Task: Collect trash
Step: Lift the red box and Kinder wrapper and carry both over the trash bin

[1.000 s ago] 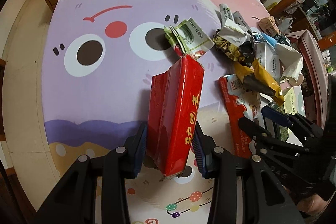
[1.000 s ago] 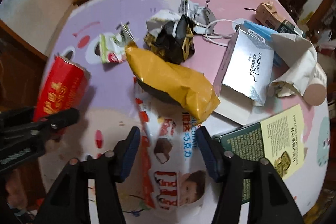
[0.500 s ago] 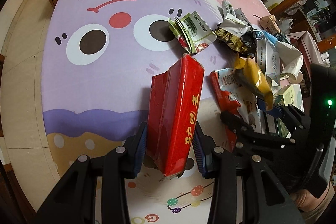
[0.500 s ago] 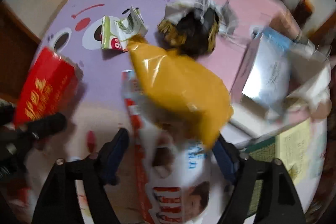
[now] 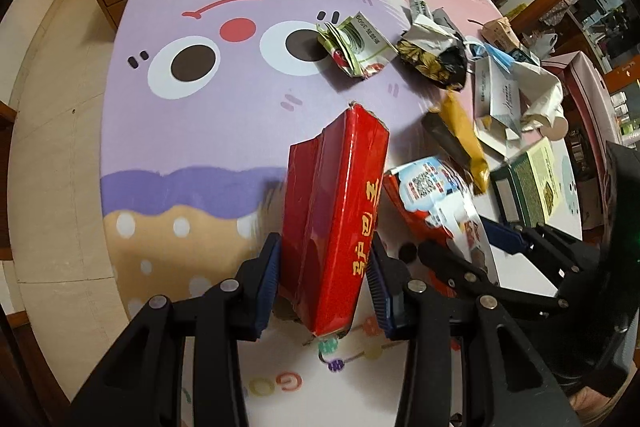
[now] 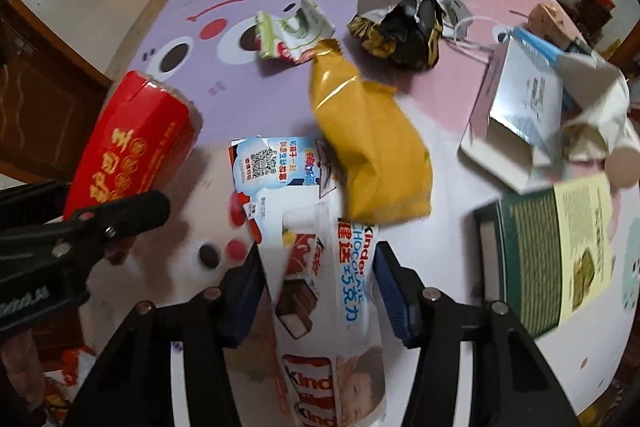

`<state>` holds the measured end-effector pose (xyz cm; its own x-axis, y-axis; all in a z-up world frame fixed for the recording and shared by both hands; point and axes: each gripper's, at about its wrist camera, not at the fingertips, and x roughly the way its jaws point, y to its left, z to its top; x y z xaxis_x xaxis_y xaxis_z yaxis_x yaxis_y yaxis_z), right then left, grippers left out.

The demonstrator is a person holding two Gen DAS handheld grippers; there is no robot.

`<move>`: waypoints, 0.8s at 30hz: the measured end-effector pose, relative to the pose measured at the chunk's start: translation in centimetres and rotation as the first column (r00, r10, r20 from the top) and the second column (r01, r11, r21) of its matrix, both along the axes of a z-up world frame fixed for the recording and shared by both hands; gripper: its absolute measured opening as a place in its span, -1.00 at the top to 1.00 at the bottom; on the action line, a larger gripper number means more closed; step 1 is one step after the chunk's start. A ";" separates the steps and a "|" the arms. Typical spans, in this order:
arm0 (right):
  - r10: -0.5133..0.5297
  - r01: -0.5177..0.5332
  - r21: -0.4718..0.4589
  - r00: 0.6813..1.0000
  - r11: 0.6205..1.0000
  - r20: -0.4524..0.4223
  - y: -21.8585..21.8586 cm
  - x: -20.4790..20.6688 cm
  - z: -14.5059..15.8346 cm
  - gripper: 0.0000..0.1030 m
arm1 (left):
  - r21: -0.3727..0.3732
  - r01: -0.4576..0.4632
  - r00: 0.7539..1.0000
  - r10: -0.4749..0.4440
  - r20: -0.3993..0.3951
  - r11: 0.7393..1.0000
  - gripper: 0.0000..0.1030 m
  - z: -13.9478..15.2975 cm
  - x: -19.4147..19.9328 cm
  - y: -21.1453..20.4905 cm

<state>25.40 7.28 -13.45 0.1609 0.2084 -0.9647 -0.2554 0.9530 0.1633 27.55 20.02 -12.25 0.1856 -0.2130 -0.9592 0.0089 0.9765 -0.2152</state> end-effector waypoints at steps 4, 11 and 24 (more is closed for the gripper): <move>-0.017 0.017 0.049 1.000 0.999 -0.008 -1.5 -2.0 1.4 -0.03 | 0.008 -0.009 1.000 0.009 0.013 1.000 0.24 1.1 -2.2 -0.7; -0.012 0.010 0.097 1.000 0.995 0.013 -5.5 -6.8 3.3 -0.03 | 0.020 -0.033 0.998 0.032 0.046 0.999 0.24 3.0 -7.8 -3.2; -0.010 -0.004 0.196 0.998 0.981 0.070 -14.4 -19.0 5.8 -0.03 | 0.052 -0.081 0.988 0.073 0.139 0.995 0.24 6.5 -23.2 -12.1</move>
